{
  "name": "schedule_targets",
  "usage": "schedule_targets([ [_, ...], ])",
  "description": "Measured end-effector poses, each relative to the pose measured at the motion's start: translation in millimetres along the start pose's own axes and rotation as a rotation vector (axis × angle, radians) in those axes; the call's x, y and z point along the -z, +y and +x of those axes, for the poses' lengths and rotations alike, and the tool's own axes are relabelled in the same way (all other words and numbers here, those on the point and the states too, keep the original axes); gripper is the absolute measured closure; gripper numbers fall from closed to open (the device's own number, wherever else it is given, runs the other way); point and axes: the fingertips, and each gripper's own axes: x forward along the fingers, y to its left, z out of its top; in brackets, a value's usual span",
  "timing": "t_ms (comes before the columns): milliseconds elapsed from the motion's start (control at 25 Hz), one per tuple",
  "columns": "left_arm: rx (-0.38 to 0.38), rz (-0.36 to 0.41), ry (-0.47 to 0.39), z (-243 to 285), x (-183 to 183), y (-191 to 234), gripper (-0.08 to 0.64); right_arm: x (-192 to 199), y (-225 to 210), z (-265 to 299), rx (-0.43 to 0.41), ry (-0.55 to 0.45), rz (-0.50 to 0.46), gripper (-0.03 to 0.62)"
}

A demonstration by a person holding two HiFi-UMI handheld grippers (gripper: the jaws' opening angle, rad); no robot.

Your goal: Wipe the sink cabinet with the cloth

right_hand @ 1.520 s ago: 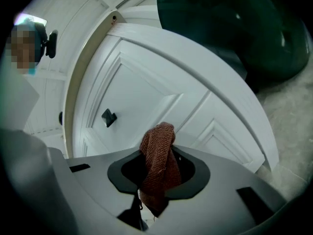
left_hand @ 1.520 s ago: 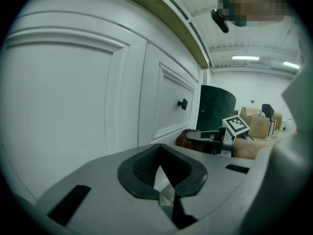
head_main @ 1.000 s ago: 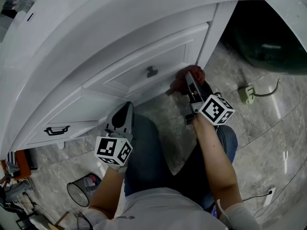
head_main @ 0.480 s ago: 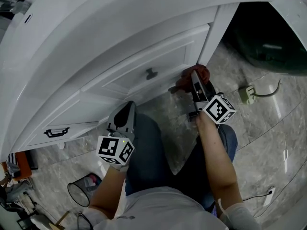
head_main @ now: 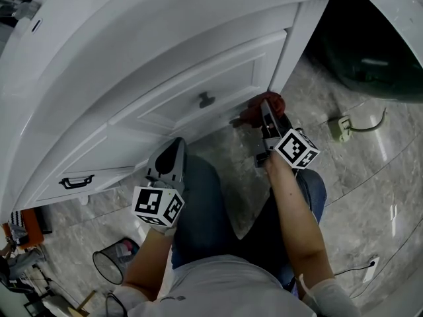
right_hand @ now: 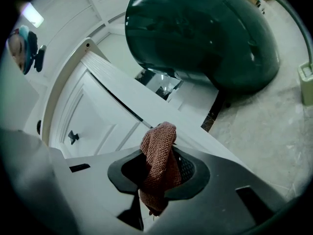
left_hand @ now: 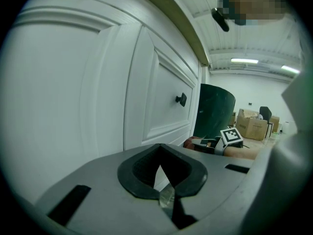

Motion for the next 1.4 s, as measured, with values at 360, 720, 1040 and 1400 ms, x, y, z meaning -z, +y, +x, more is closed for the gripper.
schedule_targets([
  [360,0.010,-0.012,-0.008,1,0,0,0.549,24,-37,3,0.089,0.072,0.047,0.497],
  [720,0.002,-0.012,-0.011,-3,-1,2,0.549,65,-92,9,0.254,0.196,0.054,0.503],
  [1040,0.007,-0.012,-0.020,-7,-3,2,0.549,74,-98,12,0.290,0.244,-0.044,0.517],
  [1400,0.006,-0.017,-0.031,-11,-5,3,0.549,95,-76,17,0.226,0.355,-0.137,0.522],
])
